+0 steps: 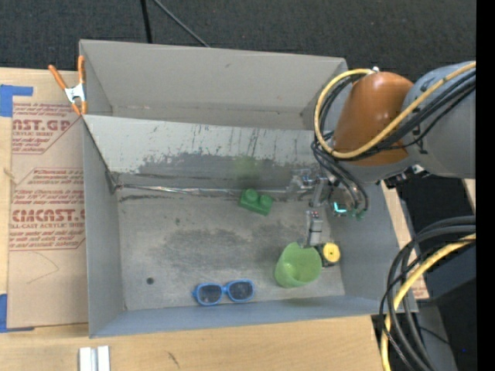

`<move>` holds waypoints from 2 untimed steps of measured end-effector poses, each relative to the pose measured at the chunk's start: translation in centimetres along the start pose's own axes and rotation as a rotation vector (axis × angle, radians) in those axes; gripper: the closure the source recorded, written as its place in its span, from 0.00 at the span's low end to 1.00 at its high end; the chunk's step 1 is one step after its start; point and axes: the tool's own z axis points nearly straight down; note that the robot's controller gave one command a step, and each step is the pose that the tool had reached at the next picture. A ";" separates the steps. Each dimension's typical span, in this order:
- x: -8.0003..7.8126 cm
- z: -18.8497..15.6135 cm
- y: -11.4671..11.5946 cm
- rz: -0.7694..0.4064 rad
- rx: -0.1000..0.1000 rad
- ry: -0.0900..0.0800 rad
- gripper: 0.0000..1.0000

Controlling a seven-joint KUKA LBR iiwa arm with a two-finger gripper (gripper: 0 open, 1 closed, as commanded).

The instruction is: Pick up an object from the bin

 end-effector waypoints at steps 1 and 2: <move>2.1 6.5 -1.5 -0.179 0.004 -0.013 0.00; 8.0 5.9 -0.7 -0.360 0.001 -0.008 0.00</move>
Offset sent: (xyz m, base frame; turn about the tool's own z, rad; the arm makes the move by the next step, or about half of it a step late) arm -0.0239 -0.0140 -0.0662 -0.1801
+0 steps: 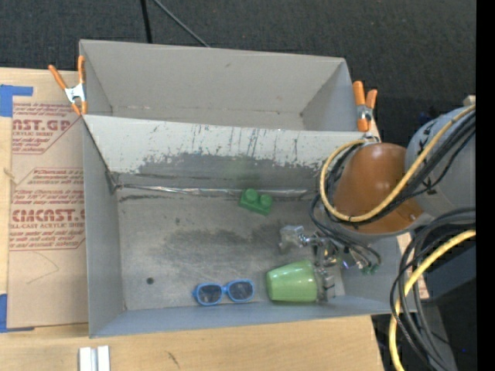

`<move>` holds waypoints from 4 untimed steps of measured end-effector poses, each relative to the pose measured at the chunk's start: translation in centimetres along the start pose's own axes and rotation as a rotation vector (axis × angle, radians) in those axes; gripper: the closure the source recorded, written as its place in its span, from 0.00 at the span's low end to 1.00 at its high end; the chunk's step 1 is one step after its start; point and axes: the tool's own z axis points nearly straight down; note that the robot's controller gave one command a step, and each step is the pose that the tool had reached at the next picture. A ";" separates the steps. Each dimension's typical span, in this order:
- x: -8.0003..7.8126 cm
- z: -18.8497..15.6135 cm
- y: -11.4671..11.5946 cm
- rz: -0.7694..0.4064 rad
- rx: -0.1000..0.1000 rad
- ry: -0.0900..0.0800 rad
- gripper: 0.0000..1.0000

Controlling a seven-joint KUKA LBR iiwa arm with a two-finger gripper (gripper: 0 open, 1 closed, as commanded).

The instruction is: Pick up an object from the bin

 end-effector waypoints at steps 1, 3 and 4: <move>-0.1 0.5 2.1 -0.109 0.004 -0.008 0.00; -3.1 -10.4 2.0 -0.105 0.003 -0.007 1.00; -5.9 -22.9 -0.8 -0.164 0.005 -0.008 1.00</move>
Offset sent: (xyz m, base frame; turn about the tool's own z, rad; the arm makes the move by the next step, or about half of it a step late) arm -0.0099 0.0200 -0.0063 -0.1089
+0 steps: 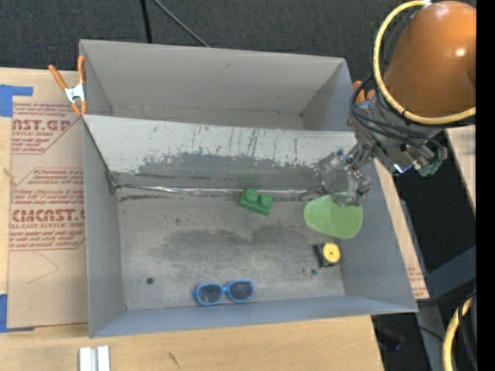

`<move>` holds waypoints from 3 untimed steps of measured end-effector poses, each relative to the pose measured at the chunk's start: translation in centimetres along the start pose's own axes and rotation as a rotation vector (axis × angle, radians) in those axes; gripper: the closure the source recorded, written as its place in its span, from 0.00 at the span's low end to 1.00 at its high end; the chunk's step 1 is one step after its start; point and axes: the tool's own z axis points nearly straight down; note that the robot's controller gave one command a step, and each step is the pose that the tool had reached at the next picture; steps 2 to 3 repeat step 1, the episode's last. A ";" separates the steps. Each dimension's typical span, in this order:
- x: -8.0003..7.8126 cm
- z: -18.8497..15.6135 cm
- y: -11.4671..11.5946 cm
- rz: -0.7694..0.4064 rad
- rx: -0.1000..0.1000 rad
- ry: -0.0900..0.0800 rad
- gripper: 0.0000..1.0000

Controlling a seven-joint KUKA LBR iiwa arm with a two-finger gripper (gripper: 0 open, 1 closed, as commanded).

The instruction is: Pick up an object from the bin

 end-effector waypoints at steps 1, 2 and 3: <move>-1.8 6.4 2.9 -0.479 -0.013 0.008 1.00; -1.8 6.4 2.9 -0.479 -0.013 0.008 1.00; -1.8 6.4 2.9 -0.479 -0.013 0.008 1.00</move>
Offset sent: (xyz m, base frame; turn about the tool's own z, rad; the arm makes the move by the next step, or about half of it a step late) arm 0.0026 0.0321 -0.0616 -0.4784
